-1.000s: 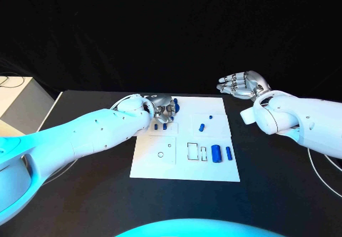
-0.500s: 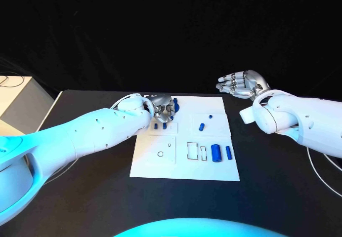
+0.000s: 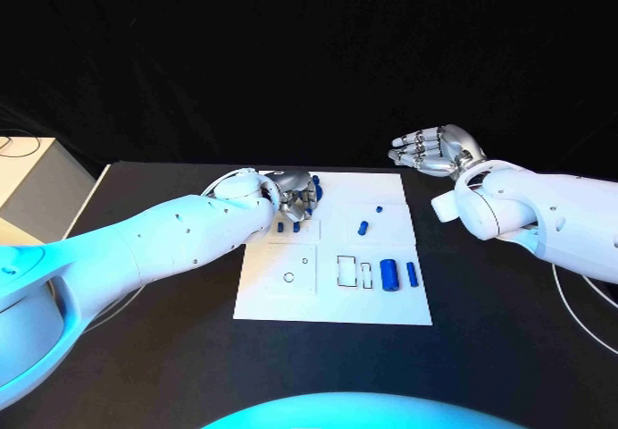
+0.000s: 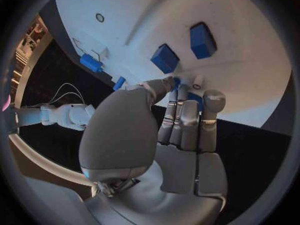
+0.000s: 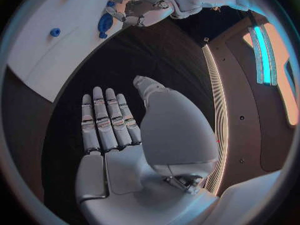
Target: Assemble the parts on the task board
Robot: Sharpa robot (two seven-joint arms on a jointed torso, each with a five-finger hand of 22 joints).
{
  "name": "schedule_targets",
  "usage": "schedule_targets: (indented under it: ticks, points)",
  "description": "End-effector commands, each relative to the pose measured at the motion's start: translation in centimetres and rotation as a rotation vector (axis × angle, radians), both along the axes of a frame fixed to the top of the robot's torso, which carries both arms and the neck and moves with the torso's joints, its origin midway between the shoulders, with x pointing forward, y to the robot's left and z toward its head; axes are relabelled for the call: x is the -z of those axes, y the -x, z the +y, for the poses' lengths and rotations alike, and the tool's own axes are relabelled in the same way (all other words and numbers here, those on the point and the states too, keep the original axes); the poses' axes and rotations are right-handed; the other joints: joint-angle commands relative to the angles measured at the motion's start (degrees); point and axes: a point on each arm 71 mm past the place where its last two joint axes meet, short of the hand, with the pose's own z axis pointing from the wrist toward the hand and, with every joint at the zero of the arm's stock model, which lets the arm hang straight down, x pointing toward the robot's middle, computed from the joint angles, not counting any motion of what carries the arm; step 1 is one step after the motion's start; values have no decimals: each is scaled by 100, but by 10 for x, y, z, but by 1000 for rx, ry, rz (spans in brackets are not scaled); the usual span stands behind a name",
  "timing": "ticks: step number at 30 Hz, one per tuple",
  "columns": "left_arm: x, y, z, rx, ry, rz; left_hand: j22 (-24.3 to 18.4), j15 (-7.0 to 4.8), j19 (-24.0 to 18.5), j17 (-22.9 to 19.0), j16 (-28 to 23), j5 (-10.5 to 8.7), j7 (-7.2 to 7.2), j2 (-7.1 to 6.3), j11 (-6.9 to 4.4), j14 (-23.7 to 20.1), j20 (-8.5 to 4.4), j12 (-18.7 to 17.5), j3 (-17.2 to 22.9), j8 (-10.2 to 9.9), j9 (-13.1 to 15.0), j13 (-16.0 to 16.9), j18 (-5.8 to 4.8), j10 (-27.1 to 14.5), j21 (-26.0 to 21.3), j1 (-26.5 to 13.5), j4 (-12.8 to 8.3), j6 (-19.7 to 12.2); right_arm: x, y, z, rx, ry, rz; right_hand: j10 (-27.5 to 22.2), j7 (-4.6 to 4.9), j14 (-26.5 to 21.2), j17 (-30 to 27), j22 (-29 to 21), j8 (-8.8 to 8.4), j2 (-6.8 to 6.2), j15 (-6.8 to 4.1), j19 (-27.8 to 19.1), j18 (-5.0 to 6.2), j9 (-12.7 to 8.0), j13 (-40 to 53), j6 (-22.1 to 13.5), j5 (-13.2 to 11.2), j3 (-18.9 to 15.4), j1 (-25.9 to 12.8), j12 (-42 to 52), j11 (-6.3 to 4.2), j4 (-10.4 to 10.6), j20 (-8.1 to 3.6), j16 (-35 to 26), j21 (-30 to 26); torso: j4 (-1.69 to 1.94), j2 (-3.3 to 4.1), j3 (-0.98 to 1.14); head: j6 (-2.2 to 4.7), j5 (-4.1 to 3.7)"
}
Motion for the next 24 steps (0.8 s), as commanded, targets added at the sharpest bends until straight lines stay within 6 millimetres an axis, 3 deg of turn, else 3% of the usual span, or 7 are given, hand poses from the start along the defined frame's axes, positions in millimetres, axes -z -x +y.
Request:
schedule_targets:
  ticks: [1, 8, 14, 24]
  points:
    - [5, 2, -3, 10, -8, 34, 14, 44, -47, -23, 30, -21, 2, -15, 32, -25, 4, -93, 41, -78, -23, -59, -28, 27, 19, -104, -39, -37, -1, 0, 3, -28, -3, -1, 33, 252, 10, -5, -9, -19, 36, -7, -25, 16, -2, -1, 30, 33, 26, 11, -19, -7, -20, 4, -9, -31, 7, -2, 1, -11, -11]
    - [7, 2, -3, 9, -18, 47, 60, 36, -30, -31, 59, -21, 11, 34, 15, -17, 10, -146, 97, -95, -14, -94, -32, 135, 55, -125, -97, 32, -1, 0, 4, -31, -4, 0, 40, 252, 12, -6, -10, -17, 36, -7, -34, 16, -2, -1, 37, 33, 29, 10, -16, -8, -21, 4, -8, -32, 3, -2, -1, -12, -15]
    - [9, 2, -2, -2, -43, 59, 457, -81, 267, 237, 215, -21, 7, 184, -122, 191, -74, -101, 178, -34, 54, -66, -112, 567, 356, -69, -313, 347, -1, 0, 4, -31, -3, 0, 40, 252, 12, -6, -10, -17, 36, -7, -34, 16, -2, -1, 37, 33, 29, 10, -16, -8, -21, 4, -8, -32, 4, -7, -4, -23, -18]
    - [7, 1, -1, -16, -24, 26, 750, -177, 478, 352, 293, -21, -55, 386, -219, 345, -154, -95, 226, 0, 156, 17, -172, 924, 589, -56, -546, 702, 0, 0, 4, -32, -4, -1, 49, 251, 15, -10, -11, -16, 36, -8, -41, 16, -1, 0, 46, 34, 34, 7, -14, -9, -23, 4, -9, -33, 4, -6, -5, -14, -28]
